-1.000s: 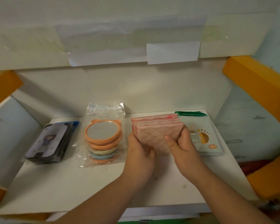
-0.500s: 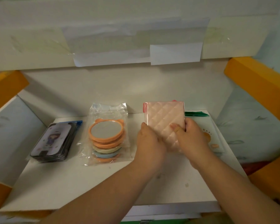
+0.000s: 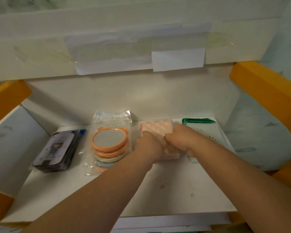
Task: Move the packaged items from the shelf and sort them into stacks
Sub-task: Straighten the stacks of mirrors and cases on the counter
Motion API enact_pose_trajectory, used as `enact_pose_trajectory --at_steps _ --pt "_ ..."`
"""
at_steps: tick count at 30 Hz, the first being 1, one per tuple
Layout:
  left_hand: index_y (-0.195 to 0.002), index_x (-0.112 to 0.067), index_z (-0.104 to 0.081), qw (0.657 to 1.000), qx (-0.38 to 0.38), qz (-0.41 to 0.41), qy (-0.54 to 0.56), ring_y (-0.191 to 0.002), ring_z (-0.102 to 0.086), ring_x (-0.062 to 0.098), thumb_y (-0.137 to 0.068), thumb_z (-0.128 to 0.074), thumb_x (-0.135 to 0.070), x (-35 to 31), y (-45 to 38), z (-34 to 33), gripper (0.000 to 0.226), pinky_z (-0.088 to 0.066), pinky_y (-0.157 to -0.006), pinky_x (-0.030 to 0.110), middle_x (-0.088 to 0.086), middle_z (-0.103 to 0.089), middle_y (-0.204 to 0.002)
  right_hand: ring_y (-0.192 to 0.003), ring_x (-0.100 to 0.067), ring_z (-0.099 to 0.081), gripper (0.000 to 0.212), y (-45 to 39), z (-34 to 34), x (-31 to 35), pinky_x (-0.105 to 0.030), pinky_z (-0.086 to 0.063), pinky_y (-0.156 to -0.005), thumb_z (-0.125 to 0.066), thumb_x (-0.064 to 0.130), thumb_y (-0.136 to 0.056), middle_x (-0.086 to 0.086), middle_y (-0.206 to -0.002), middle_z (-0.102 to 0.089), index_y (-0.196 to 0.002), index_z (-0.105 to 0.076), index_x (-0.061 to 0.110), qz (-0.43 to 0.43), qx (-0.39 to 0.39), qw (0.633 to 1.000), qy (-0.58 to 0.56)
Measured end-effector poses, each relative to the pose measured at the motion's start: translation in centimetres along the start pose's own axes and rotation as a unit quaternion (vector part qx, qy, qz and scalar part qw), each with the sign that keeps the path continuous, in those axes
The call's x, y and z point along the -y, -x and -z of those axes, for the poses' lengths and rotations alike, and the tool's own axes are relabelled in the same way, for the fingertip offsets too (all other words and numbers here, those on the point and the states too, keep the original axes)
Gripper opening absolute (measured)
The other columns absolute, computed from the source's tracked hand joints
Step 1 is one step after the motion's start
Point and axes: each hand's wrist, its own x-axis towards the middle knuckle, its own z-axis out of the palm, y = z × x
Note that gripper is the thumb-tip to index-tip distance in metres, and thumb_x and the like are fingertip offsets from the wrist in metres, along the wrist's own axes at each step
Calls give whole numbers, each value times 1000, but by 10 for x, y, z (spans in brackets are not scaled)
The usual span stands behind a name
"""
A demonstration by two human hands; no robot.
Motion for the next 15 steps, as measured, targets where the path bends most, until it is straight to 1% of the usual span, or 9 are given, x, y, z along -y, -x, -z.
enact_pose_trajectory --at_steps 3,4,6,7,9,10,12,14,15 --pt "-149 -9 -20 999 16 17 -23 -129 -45 36 -92 -53 -14 3 -1 -5 66 -44 -105 48 18 -36 -146 -89 -22 -67 13 6 4 -1 -31 -53 -77 -58 16 -91 -5 -95 -71 -99 -69 16 18 28 999 39" --pt "-152 -11 -14 999 23 22 -37 -134 -39 36 -92 -52 -13 2 1 -9 71 -41 -108 47 16 -29 -151 -86 -19 -66 10 9 7 -2 -29 -52 -76 -58 16 -93 -2 -91 -70 -91 -67 18 24 31 999 34" --pt "-154 -6 -9 997 8 -1 -77 -144 -24 39 -91 -50 -10 1 7 -13 75 -31 -115 47 20 -14 -159 -72 -10 -60 18 14 13 -7 -20 -50 -62 -59 18 -94 5 -79 -63 -76 -59 22 30 40 999 -3" --pt "-154 -3 -5 995 -6 -27 -99 -149 -13 40 -91 -50 -12 -1 10 -16 78 -23 -119 47 24 -7 -161 -69 -7 -57 18 15 17 -10 -18 -47 -57 -59 20 -95 6 -78 -61 -77 -58 21 31 36 999 -11" --pt "-154 3 1 984 -23 -95 -145 -151 3 40 -92 -50 -15 -6 12 -24 83 -9 -123 44 29 1 -162 -84 -12 -60 14 16 24 -20 -24 -46 -68 -61 29 -93 4 -96 -64 -99 -62 16 36 25 999 2" --pt "-154 5 -1 981 -29 -128 -141 -151 2 41 -90 -49 -13 -10 14 -27 82 -7 -123 43 32 -3 -161 -98 -16 -59 26 16 28 -27 -28 -46 -78 -61 31 -92 3 -109 -62 -115 -60 18 37 14 999 -5" --pt "-148 6 -23 977 -24 -192 -89 -144 -21 43 -81 -47 -3 -21 16 -35 72 -21 -118 42 30 -29 -151 -114 -17 -57 44 21 41 -37 -31 -47 -91 -59 27 -93 3 -125 -58 -136 -51 24 45 -30 998 -42" --pt "-115 2 -49 971 -7 -237 -13 -116 -47 38 -76 -46 2 -34 21 -45 40 -39 -93 38 20 -51 -122 -113 -19 -60 49 29 54 -53 -34 -53 -89 -56 24 -94 3 -131 -59 -143 -48 23 42 -98 992 -72" --pt "-100 -3 -48 969 4 -247 11 -104 -52 36 -76 -46 2 -38 22 -51 24 -39 -81 36 16 -54 -110 -112 -23 -62 51 32 60 -63 -40 -55 -90 -56 28 -93 0 -132 -59 -143 -48 22 36 -137 987 -73"
